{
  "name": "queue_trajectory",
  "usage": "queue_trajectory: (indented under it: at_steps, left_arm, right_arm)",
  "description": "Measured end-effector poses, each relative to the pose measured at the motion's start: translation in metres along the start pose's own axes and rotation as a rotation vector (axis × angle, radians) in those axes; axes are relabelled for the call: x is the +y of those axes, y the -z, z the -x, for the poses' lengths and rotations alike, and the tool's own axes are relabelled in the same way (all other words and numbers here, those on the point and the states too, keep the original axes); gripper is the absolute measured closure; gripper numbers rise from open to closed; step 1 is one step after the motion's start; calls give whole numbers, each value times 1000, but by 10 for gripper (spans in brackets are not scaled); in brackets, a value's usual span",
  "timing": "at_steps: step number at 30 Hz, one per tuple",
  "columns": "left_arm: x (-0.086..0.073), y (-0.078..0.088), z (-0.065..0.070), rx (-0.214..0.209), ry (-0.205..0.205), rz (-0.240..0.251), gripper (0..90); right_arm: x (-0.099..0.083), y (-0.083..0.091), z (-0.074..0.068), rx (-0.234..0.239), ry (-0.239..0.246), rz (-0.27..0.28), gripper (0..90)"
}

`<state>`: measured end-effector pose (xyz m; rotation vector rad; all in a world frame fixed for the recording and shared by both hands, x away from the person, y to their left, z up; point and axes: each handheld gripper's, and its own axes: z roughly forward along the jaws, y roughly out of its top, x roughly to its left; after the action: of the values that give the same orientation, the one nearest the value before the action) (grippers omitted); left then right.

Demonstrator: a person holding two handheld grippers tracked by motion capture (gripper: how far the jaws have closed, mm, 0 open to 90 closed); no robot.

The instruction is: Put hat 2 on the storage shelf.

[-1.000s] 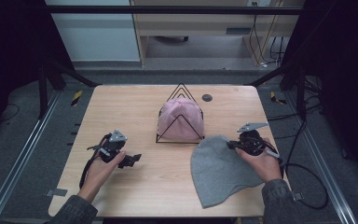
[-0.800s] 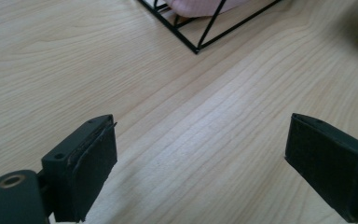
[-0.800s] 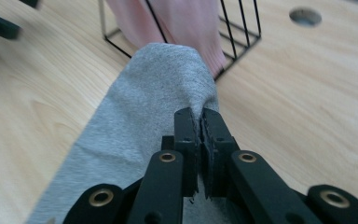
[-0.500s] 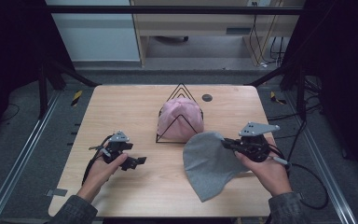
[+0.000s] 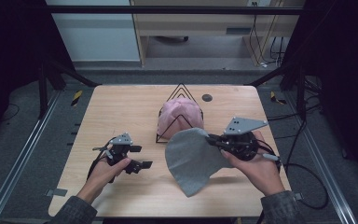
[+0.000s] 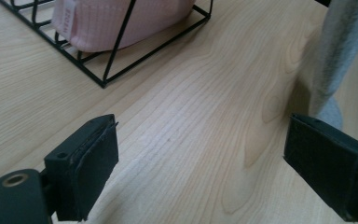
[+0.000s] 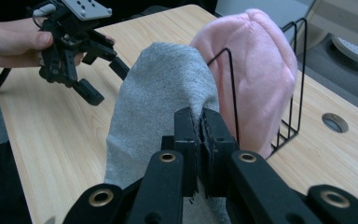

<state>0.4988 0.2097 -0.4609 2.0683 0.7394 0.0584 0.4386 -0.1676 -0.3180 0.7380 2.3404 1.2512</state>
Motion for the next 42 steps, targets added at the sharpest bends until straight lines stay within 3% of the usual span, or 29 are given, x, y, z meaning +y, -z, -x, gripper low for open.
queue_trajectory:
  at_steps: [6,20,31,34,42]
  left_arm:
    - [2,-1,4,-28,-22,9,93]
    - [4,1,8,-64,-32,39,93]
    - [8,2,14,-102,-61,58,103]
    - [10,0,18,-92,-77,56,145]
    - [15,-1,20,-52,-66,80,475]
  right_arm:
    - [13,-8,-4,6,18,-1,863]
    - [46,-32,-16,39,71,3,863]
    - [62,-46,-22,39,72,11,862]
    - [63,-50,-22,42,67,14,863]
    - [63,-60,-21,49,49,8,862]
